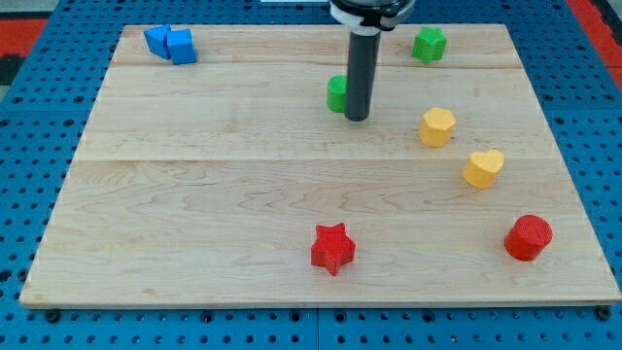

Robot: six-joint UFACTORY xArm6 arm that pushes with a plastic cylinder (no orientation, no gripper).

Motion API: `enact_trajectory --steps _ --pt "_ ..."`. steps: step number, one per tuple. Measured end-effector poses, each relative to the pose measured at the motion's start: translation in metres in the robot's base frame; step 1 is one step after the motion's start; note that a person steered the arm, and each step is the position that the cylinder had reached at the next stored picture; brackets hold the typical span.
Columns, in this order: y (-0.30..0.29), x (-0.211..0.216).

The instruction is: Move the green circle to the left of the green star

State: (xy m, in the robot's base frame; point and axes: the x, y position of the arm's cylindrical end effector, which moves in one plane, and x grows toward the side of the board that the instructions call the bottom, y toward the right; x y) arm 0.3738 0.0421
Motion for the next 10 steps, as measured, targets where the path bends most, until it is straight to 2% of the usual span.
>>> enact_trajectory --steps 1,2,3,4,5,6,8,9,10 --pt "-0.017 -0.026" --pt "0.024 -0.061" --pt "0.050 -0.076" --pt "0.021 -0.047" --pt "-0.026 -0.041" --pt "-0.022 -0.072" --pt "0.073 -0.099" --pt "0.088 -0.104" --pt "0.043 -0.098"
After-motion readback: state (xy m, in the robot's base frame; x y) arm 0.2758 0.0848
